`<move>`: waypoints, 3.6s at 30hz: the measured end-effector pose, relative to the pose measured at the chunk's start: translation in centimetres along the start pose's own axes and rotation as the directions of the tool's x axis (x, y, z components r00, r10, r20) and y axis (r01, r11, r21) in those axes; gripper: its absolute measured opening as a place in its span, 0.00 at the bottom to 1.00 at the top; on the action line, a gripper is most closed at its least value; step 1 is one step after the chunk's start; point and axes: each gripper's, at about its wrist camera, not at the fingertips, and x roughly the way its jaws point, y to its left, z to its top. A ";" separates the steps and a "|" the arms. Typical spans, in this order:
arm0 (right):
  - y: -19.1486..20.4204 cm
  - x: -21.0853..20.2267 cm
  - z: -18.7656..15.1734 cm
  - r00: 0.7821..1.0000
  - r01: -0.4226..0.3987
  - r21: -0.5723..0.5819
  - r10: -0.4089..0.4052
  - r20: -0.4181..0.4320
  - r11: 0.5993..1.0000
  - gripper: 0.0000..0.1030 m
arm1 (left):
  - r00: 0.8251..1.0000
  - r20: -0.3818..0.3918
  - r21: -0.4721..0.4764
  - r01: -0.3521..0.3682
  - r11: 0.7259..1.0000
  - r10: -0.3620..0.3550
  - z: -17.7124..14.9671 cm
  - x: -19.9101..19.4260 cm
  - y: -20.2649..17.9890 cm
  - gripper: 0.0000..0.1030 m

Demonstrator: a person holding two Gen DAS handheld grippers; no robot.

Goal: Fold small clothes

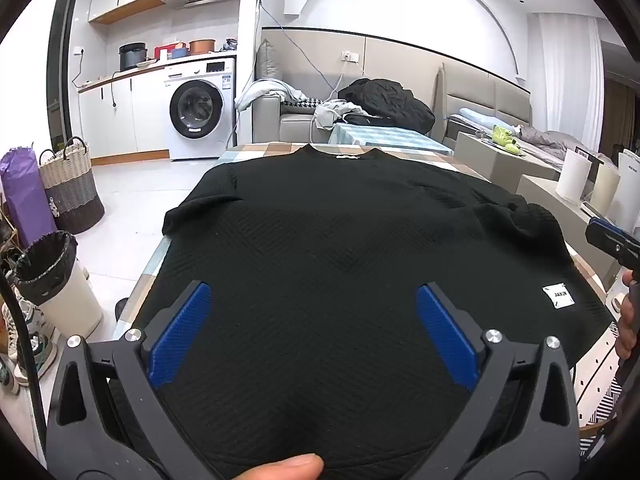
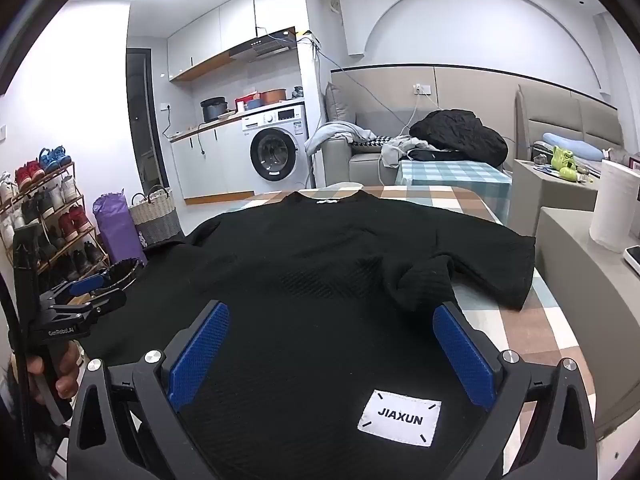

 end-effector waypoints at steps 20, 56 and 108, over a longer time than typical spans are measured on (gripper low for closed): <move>0.0 0.0 -0.1 1.000 0.000 0.005 0.000 -0.001 1.000 1.00 | 1.000 -0.003 0.003 -0.004 1.000 0.004 0.0 0.2 0.1 0.99; -0.3 0.3 -0.2 1.000 0.000 0.015 0.000 -0.012 1.000 1.00 | 1.000 -0.007 0.006 -0.003 1.000 0.003 -0.1 0.3 0.0 0.99; -2.0 1.5 0.5 0.994 0.083 0.111 -0.075 -0.082 0.990 1.00 | 1.000 -0.020 -0.014 -0.005 1.000 0.005 1.4 1.2 1.7 0.99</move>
